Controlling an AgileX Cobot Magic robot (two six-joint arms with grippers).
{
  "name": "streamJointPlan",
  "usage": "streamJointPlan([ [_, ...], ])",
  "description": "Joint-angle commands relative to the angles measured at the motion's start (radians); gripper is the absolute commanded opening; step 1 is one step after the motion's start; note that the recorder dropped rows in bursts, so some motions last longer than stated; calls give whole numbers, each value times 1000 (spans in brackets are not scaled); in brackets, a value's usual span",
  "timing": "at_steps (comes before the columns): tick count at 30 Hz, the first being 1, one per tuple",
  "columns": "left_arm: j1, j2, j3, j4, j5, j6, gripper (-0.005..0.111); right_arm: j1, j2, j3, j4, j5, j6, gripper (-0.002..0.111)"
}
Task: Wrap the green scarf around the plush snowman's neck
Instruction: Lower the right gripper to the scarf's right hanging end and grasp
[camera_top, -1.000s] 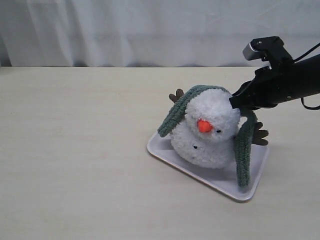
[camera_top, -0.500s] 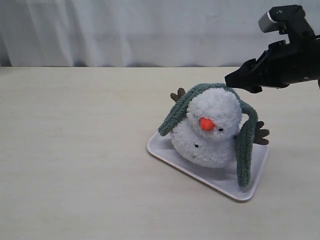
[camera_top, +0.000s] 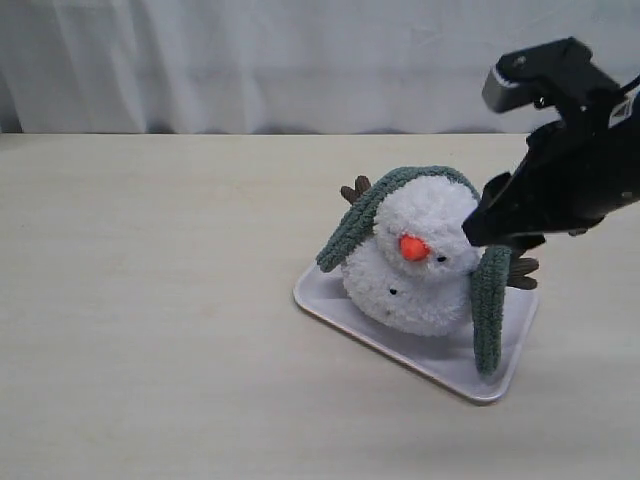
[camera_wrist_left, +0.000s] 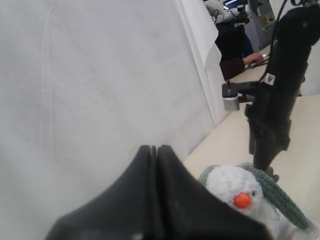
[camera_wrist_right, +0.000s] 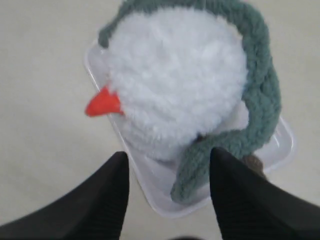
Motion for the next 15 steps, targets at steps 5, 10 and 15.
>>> streamJointPlan([
  [5,0,-4,2,-11,-9,-8,0,61,-5,168,-163,-95,228,47],
  [10,0,-4,2,-13,-9,-8,0,61,0,208,-163,-209,222,46],
  [15,0,-4,2,-13,-9,-8,0,61,43,219,-163,-215,222,46],
])
